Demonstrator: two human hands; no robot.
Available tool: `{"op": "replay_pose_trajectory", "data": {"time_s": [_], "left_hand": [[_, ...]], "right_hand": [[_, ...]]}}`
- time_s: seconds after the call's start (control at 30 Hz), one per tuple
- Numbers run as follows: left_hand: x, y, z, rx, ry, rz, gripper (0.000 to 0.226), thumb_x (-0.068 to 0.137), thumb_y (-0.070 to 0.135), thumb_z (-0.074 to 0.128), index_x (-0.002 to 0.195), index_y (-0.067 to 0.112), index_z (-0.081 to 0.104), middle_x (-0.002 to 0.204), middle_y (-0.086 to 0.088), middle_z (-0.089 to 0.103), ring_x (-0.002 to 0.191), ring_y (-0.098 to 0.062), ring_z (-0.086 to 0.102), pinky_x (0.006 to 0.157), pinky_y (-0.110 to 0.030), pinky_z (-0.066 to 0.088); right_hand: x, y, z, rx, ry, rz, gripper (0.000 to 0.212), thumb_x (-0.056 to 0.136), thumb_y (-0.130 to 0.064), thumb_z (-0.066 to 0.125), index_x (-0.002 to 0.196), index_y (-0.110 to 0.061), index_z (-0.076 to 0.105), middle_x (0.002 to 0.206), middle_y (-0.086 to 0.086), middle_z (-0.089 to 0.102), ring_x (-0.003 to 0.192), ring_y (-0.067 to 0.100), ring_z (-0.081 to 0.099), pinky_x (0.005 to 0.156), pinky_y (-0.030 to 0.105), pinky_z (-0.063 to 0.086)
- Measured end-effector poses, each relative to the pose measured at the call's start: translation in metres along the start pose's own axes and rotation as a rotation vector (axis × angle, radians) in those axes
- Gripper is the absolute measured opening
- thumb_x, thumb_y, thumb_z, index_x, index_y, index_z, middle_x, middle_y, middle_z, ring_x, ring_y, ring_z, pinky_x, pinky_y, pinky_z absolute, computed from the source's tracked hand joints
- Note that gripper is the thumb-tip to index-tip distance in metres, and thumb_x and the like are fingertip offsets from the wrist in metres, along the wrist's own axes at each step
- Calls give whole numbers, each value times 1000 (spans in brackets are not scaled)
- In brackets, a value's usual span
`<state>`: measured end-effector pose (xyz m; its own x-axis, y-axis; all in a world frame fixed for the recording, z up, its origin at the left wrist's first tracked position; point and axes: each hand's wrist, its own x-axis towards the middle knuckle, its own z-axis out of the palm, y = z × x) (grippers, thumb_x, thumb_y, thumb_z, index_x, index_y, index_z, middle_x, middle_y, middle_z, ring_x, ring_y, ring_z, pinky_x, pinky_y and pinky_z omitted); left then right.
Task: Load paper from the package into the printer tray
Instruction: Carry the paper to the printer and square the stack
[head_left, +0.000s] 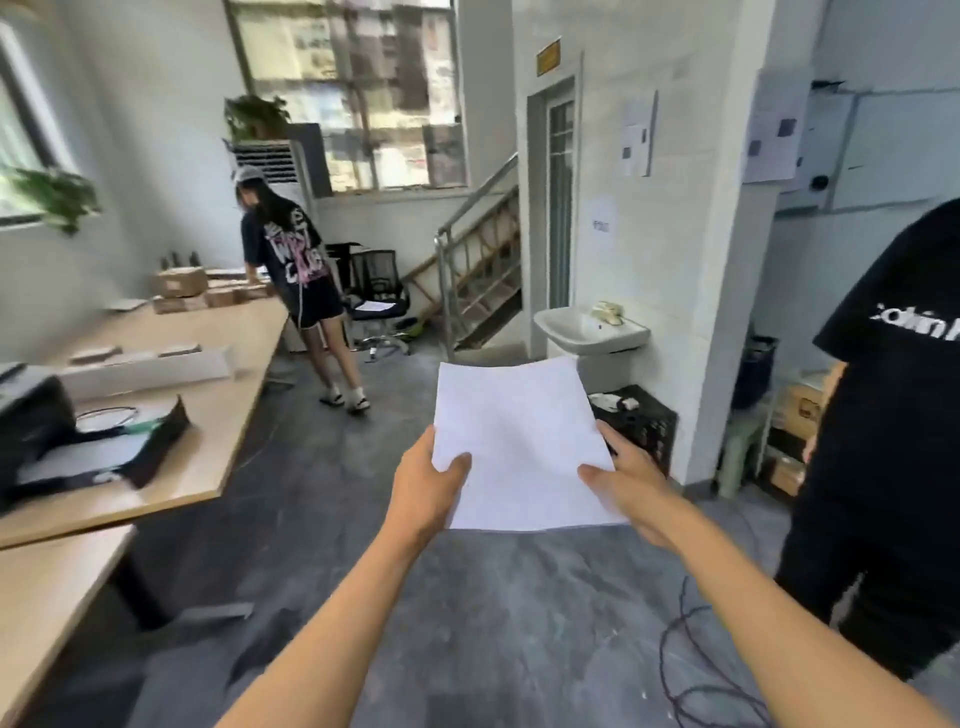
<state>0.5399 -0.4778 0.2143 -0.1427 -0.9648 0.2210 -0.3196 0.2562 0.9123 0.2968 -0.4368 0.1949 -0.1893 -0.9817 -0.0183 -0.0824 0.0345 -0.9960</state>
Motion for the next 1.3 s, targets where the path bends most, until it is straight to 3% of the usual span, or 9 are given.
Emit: {"op": "replay_pose_trajectory", "data": {"time_s": [0.17, 0.33, 0.57, 0.8, 0.93, 1.07, 1.17, 1.23, 1.3], "left_hand": [[11, -20, -69, 68, 305, -105, 29, 85, 20, 57, 112, 26, 65, 104, 9, 73, 95, -13, 70, 85, -39, 57], [2, -14, -104, 92, 513, -173, 25, 88, 17, 58, 111, 24, 65, 101, 9, 73, 93, -12, 70, 78, -30, 55], [5, -17, -131, 98, 706, -225, 17, 89, 11, 58, 101, 23, 61, 91, 13, 67, 79, -2, 63, 63, -18, 46], [37, -41, -150, 99, 766, -268, 21, 88, 12, 57, 94, 31, 63, 87, 21, 69, 80, -2, 67, 66, -22, 51], [69, -70, -178, 90, 815, -302, 23, 89, 18, 58, 110, 23, 66, 99, 13, 73, 91, -11, 70, 77, -30, 56], [100, -100, -221, 73, 882, -315, 24, 90, 17, 57, 112, 22, 66, 103, 10, 74, 92, -13, 71, 82, -34, 57], [116, -117, -256, 71, 948, -332, 23, 90, 15, 59, 112, 17, 64, 104, 6, 73, 89, -11, 70, 74, -28, 56], [126, -127, -280, 79, 995, -352, 21, 90, 15, 60, 111, 14, 62, 104, 4, 72, 86, -10, 69, 67, -24, 53], [134, -136, -301, 79, 1040, -383, 25, 90, 17, 62, 114, 13, 59, 108, 2, 70, 91, -14, 68, 70, -27, 54]], "right_hand": [[85, -19, 84, -40, -291, -55, 73, 88, 1, 62, 152, -15, 30, 143, 1, 54, 121, 20, 59, 103, 36, 46], [115, -47, 136, -38, -544, -116, 59, 89, 9, 57, 143, -11, 43, 131, 8, 63, 105, 22, 65, 77, 25, 52], [143, -65, 184, -58, -716, -151, 56, 90, 6, 56, 139, -20, 47, 124, 0, 66, 94, 13, 68, 71, 22, 53], [195, -61, 230, -91, -800, -121, 58, 90, 1, 59, 140, -24, 45, 125, -6, 67, 103, 16, 69, 82, 31, 54], [232, -63, 273, -108, -851, -125, 49, 90, 2, 57, 130, -26, 53, 120, -7, 70, 99, 16, 70, 78, 28, 53], [274, -68, 339, -132, -921, -131, 52, 92, 0, 57, 135, -27, 50, 120, -5, 70, 97, 15, 71, 69, 24, 54], [296, -73, 390, -142, -958, -128, 57, 92, -2, 58, 139, -32, 46, 126, -3, 66, 109, 23, 66, 87, 36, 55], [307, -77, 422, -129, -976, -142, 55, 92, -2, 58, 128, -41, 47, 124, -6, 66, 111, 23, 65, 97, 42, 52], [318, -79, 451, -144, -1004, -164, 49, 92, -2, 58, 121, -41, 49, 124, -7, 66, 112, 21, 64, 100, 45, 49]]}}
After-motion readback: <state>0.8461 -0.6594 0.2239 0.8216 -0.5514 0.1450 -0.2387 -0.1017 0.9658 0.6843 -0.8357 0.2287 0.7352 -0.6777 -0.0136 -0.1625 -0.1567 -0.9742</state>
